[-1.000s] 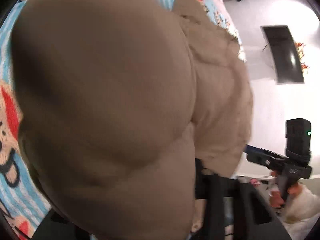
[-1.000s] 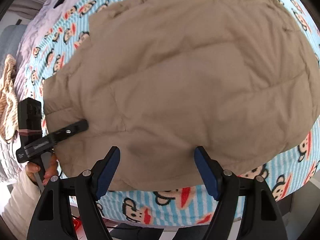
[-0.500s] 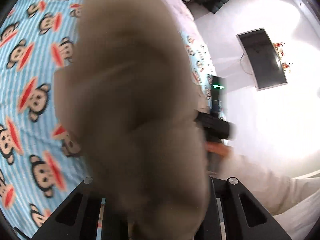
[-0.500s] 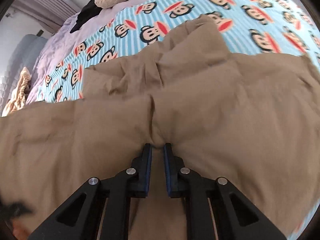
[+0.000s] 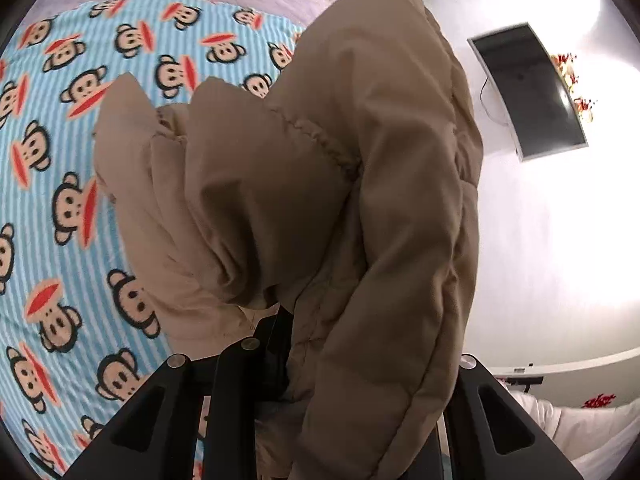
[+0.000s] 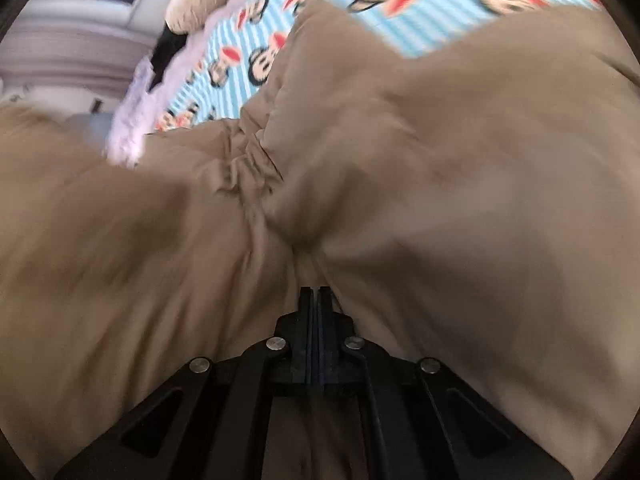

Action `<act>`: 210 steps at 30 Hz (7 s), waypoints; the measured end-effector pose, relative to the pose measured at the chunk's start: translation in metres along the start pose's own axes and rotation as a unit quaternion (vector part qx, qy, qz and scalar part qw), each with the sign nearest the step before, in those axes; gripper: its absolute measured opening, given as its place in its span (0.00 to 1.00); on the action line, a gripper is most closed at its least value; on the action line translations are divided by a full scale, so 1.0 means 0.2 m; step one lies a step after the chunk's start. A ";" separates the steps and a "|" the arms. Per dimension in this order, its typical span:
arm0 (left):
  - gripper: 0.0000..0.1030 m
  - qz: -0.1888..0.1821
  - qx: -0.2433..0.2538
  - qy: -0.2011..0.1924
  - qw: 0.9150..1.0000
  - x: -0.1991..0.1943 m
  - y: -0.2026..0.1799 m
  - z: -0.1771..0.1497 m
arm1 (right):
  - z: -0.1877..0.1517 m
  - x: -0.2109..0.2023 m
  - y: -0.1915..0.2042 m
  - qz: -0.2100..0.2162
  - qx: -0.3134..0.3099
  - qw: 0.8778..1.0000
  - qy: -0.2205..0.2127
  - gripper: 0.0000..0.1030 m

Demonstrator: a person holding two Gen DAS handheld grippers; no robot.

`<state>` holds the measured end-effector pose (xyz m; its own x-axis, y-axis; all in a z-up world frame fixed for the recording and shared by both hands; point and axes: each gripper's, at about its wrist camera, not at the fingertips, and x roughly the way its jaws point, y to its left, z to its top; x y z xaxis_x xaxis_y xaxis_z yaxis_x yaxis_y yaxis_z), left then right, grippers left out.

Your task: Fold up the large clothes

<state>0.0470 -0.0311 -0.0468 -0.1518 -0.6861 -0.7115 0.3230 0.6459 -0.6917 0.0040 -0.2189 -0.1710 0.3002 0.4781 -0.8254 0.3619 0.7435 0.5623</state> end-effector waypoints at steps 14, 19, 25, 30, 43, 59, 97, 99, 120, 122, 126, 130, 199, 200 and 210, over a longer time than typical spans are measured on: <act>0.75 -0.051 0.050 0.059 0.996 0.64 -0.22 0.16 | -0.62 -0.65 -0.37 -0.012 0.074 0.995 -0.066 0.30; 0.75 -0.037 0.049 0.057 0.997 0.73 -0.23 0.20 | -0.71 -0.92 -0.31 0.004 0.046 0.991 -0.129 0.68; 0.75 0.007 0.104 0.020 0.994 0.59 -0.43 0.15 | -0.59 -0.85 -0.13 0.012 -0.007 0.991 -0.136 0.77; 0.75 0.098 0.140 -0.113 0.979 0.25 -0.31 0.18 | -0.51 -0.76 -0.08 -0.091 -0.020 0.985 -0.148 0.14; 0.75 0.228 0.077 -0.124 0.963 0.62 -0.03 0.36 | -0.56 -0.86 -0.50 -0.141 0.059 0.974 -0.164 0.12; 0.83 0.269 0.098 -0.107 0.952 0.91 -0.25 0.43 | -0.32 -1.37 -0.69 -0.072 0.048 0.976 -0.198 0.65; 0.89 0.332 0.026 -0.068 0.940 0.71 -0.29 -0.27 | 0.00 -1.05 -0.65 -0.087 -0.039 0.993 -0.065 0.15; 0.89 0.335 0.029 -0.066 0.939 0.71 -0.30 -0.27 | -0.09 -1.07 -0.62 -0.084 -0.059 0.993 -0.057 0.15; 0.89 0.331 0.013 -0.059 0.942 0.65 -0.30 -0.29 | -0.24 -0.94 -0.69 -0.135 -0.028 0.990 0.005 0.16; 0.89 0.330 0.011 -0.062 0.942 0.63 -0.30 -0.28 | -0.23 -0.98 -0.67 -0.135 -0.029 0.990 -0.001 0.16; 0.98 0.334 0.015 -0.066 0.940 0.62 -0.31 -0.28 | -0.21 -1.05 -0.65 -0.137 -0.039 0.990 -0.018 0.17; 1.00 0.338 0.019 -0.065 0.939 0.62 -0.30 -0.27 | -0.16 -1.12 -0.66 -0.137 -0.028 0.989 -0.042 0.20; 0.75 0.059 -0.060 -0.077 0.993 0.58 0.03 -0.08 | 0.19 -0.69 -0.79 0.104 0.016 0.993 0.059 0.47; 0.75 0.059 -0.060 -0.080 0.993 0.55 0.04 -0.08 | 0.18 -0.69 -0.76 0.107 0.014 0.992 0.059 0.47; 0.75 0.067 -0.064 -0.120 0.988 0.16 0.29 -0.21 | 0.09 -0.59 -0.43 0.122 -0.016 0.991 0.060 0.47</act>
<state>0.0218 -0.0019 -0.1160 0.1150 -0.6408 -0.7590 0.2021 0.7632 -0.6138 -0.0462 -0.3481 -0.1204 0.2674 0.6959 -0.6665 0.2626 0.6129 0.7452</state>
